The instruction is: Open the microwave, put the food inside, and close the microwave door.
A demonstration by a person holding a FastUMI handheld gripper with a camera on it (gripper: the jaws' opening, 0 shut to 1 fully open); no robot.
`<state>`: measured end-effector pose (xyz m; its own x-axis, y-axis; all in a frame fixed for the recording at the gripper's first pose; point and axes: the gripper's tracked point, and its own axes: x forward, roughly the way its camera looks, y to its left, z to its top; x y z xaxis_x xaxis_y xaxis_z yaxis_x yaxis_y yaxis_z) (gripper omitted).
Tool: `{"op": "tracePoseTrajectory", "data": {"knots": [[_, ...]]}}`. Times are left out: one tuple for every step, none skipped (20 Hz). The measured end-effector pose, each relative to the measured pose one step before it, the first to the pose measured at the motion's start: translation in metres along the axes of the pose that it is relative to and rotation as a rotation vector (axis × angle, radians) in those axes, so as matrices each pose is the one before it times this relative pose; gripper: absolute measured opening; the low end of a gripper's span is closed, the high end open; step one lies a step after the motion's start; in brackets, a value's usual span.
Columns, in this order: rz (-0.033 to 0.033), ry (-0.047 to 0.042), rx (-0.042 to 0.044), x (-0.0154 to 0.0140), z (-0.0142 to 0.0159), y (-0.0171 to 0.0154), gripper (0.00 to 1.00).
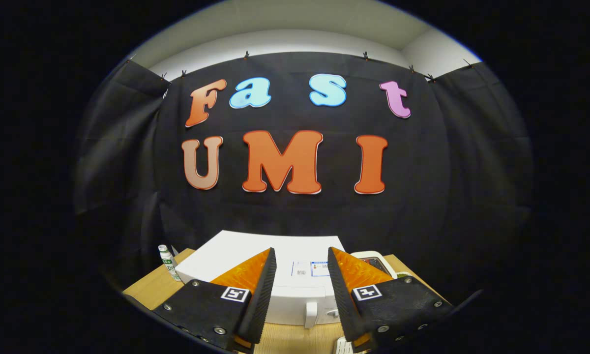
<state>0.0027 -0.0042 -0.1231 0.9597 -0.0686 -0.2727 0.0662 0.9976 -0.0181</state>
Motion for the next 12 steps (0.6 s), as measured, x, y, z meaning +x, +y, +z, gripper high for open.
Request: {"op": "tracePoseTrajectory", "data": {"knots": [[-0.00799,-0.03887,-0.00288,-0.00335,0.0246,-0.00387,0.66],[0.00065,-0.03638,-0.00403,-0.00135,0.02155,-0.00251,0.73],[0.00566,-0.03227,-0.00374,-0.00044,0.02163,0.00047,0.76],[0.00896,-0.02823,-0.00525,0.00075,0.01979,0.0004,0.81],[0.00528,-0.02826,-0.00285,0.00028,0.01982,0.0006,0.84],[-0.00117,-0.02768,-0.00477,0.00193,0.0201,-0.00136,0.88],[-0.00652,-0.02509,-0.00631,0.00282,0.01856,-0.00164,0.89],[-0.00039,-0.01591,-0.00835,0.00053,0.01404,-0.00057,0.91],[0.00951,-0.01668,-0.00852,0.0007,0.01386,0.00257,0.92],[0.00485,-0.01997,-0.01067,0.0009,0.01371,0.00169,0.94],[0.00162,-0.01881,-0.01118,0.00111,0.01177,0.00003,0.94],[-0.00241,-0.01841,-0.00772,0.00293,0.01179,-0.00024,0.96]]}}
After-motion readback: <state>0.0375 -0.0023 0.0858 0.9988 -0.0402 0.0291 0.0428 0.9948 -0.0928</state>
